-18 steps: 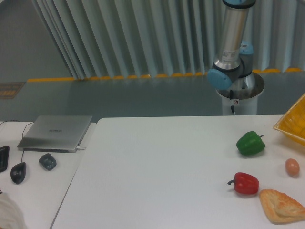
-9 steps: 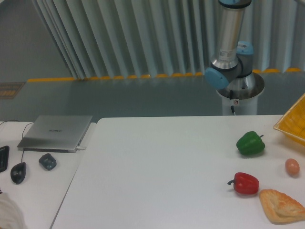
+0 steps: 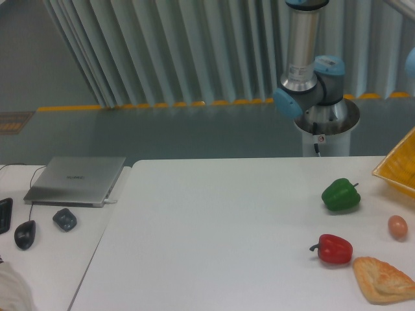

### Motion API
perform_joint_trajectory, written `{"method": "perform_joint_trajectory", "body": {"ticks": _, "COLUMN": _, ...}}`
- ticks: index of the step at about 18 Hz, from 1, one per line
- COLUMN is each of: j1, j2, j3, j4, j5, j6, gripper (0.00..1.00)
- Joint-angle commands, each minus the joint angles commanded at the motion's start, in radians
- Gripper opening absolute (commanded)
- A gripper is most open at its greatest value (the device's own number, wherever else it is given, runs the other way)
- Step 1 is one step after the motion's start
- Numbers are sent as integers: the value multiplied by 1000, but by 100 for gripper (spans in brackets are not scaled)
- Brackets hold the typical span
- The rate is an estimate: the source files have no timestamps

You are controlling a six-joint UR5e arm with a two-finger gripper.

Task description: Place the yellow pepper on the table

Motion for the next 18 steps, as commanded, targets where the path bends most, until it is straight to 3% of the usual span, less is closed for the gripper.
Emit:
{"method": "perform_joint_trajectory", "body": {"ticks": 9, "j1": 57, "j2": 26, "j3": -55, "j4": -35, "j5": 110, "j6": 515, "gripper": 100}}
{"method": "perform_joint_trajectory", "body": {"ticks": 18, "j1": 55, "j2": 32, "j3": -84, "j4": -32, "j5": 285, "j6": 727, "gripper": 100}}
